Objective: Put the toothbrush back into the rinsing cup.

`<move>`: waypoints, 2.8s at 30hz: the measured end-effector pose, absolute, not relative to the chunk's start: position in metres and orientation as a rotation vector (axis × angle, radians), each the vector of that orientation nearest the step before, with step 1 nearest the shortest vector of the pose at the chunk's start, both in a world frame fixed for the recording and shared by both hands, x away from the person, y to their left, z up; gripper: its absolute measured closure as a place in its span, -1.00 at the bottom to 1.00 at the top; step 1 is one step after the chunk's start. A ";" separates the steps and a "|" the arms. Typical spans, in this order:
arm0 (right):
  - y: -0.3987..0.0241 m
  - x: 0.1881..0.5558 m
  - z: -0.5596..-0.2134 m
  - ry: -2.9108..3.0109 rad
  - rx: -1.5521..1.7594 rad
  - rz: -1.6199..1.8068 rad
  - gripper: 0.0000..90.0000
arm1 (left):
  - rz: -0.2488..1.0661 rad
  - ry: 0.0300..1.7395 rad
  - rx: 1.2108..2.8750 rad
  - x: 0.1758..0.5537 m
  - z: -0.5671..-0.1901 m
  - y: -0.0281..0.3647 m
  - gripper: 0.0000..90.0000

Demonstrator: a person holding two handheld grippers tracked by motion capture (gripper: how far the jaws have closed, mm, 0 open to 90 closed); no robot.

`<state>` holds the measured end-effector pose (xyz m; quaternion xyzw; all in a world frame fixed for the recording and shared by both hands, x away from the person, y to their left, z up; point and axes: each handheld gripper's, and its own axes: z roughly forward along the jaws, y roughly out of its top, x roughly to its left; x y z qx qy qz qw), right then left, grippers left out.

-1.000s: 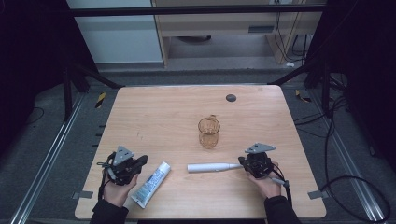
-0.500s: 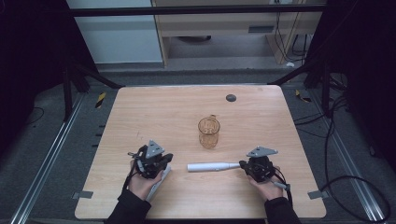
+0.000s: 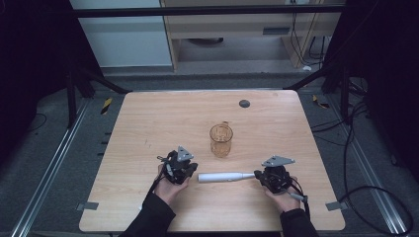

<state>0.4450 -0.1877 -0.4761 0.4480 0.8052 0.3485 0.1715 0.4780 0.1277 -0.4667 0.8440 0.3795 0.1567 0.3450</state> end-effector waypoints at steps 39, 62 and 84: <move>-0.195 0.444 -0.473 2.250 1.305 1.001 1.00 | 0.290 0.870 2.301 0.460 -0.483 0.095 0.99; -0.196 0.444 -0.473 2.240 1.305 1.003 1.00 | 0.249 0.817 2.319 0.453 -0.487 0.077 0.99; -0.196 0.444 -0.472 2.237 1.305 1.004 1.00 | 0.248 0.794 2.326 0.449 -0.487 0.070 0.99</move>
